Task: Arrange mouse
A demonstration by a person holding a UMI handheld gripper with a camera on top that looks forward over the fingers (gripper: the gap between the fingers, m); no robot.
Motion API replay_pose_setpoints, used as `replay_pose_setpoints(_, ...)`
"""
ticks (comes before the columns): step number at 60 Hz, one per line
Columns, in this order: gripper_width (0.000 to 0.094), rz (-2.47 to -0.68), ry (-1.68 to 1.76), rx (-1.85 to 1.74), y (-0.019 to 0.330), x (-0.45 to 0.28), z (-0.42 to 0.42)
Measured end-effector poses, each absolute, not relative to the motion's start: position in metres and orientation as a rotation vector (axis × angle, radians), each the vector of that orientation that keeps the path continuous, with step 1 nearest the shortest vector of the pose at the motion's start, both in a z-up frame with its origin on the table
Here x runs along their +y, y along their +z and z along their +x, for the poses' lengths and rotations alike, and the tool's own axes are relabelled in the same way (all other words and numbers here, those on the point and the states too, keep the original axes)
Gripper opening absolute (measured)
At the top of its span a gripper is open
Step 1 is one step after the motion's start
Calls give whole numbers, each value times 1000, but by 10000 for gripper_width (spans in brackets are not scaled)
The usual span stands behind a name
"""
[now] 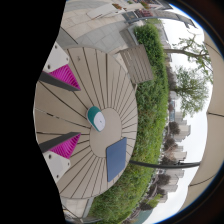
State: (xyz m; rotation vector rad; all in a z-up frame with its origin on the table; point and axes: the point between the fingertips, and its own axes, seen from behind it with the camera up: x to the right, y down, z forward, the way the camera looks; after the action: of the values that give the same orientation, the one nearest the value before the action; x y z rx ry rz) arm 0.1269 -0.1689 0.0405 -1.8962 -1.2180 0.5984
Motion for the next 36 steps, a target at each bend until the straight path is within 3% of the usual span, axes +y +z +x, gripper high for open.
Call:
replay_pose_setpoints(19,842,-1912,626,-1202,-1,-139,70)
replay_pose_setpoints(36,853,-1922,639,-1200,-6,-117,24)
